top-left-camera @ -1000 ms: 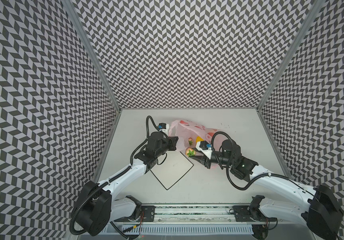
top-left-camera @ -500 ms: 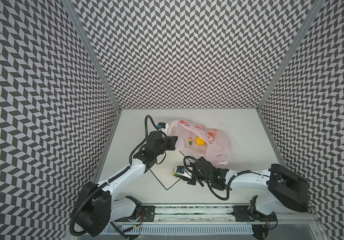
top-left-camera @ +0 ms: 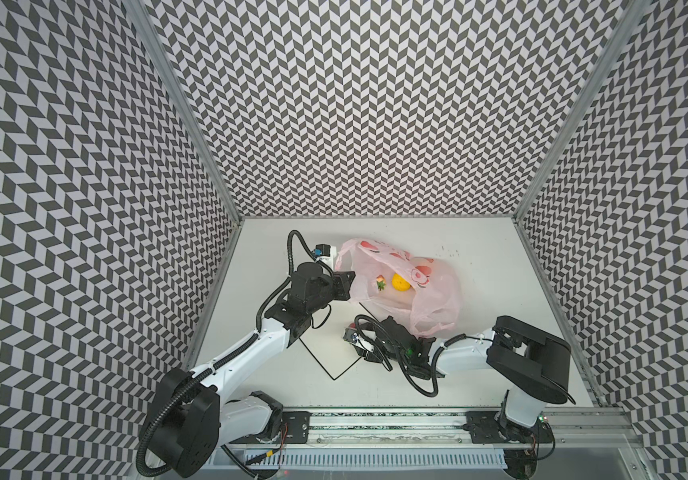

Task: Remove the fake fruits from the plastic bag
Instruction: 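Lift the apple out and set it on the white plate, opening right gripper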

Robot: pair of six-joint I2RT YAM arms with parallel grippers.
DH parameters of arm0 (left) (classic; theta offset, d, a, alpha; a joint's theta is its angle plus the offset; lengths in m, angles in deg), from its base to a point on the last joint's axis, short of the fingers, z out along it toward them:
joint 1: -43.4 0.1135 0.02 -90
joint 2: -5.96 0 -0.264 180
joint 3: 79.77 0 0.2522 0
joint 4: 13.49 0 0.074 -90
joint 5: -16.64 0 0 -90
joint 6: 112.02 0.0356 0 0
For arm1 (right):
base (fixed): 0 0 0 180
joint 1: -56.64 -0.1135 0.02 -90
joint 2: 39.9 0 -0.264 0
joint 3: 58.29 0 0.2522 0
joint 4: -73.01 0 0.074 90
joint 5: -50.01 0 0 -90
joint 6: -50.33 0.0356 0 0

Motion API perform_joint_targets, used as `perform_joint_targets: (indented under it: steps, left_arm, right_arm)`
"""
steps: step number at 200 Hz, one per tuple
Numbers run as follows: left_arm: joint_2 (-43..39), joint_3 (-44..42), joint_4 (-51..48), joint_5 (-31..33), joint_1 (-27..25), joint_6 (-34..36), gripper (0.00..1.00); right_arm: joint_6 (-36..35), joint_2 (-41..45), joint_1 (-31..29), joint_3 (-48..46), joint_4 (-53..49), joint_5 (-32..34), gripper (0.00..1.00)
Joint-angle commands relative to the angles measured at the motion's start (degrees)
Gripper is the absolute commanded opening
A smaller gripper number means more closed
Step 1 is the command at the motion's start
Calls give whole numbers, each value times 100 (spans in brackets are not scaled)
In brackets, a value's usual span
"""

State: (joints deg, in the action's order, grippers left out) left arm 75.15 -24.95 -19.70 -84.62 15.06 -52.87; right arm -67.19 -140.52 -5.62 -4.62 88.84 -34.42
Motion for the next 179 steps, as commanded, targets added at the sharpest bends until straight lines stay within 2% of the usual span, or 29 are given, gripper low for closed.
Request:
perform_joint_targets:
  steps: [1,33,48,58,90,96,117,130,149,164,179]
  left_arm:
    - [-97,55,-43,-29,39,77,0]
    - [-113,63,-30,-25,37,77,0]
    - [-137,54,-17,-25,37,88,0]
    - [-150,68,-17,-26,39,97,0]
    - [-197,45,31,-60,39,93,0]
    - [-208,40,44,-71,37,78,0]
    - [-243,-4,79,-87,29,52,0]
    - [-265,-39,80,-102,17,34,0]
    - [-293,-82,75,-145,-7,1,0]
    - [-348,-113,11,-168,-25,5,0]
    - [-412,-144,-59,-166,-43,7,0]
  right_arm:
    - [0,109,-33,3,222,-97,63]
    - [-57,616,-40,-169,152,-319,74]
    - [-51,1065,-37,-289,31,-486,75]
    - [-22,1472,-40,-416,-65,-701,80]
    - [489,2921,-43,-623,-781,-1149,79]
    - [737,3187,-34,-619,-902,-1096,78]
    - [1982,3819,21,-518,-1252,-174,72]
    - [2766,3988,64,-398,-1528,597,60]
    - [4423,4002,190,91,-2504,1613,50]
    - [5481,3775,415,451,-3179,1704,39]
    - [5882,3472,553,625,-3326,1558,32]
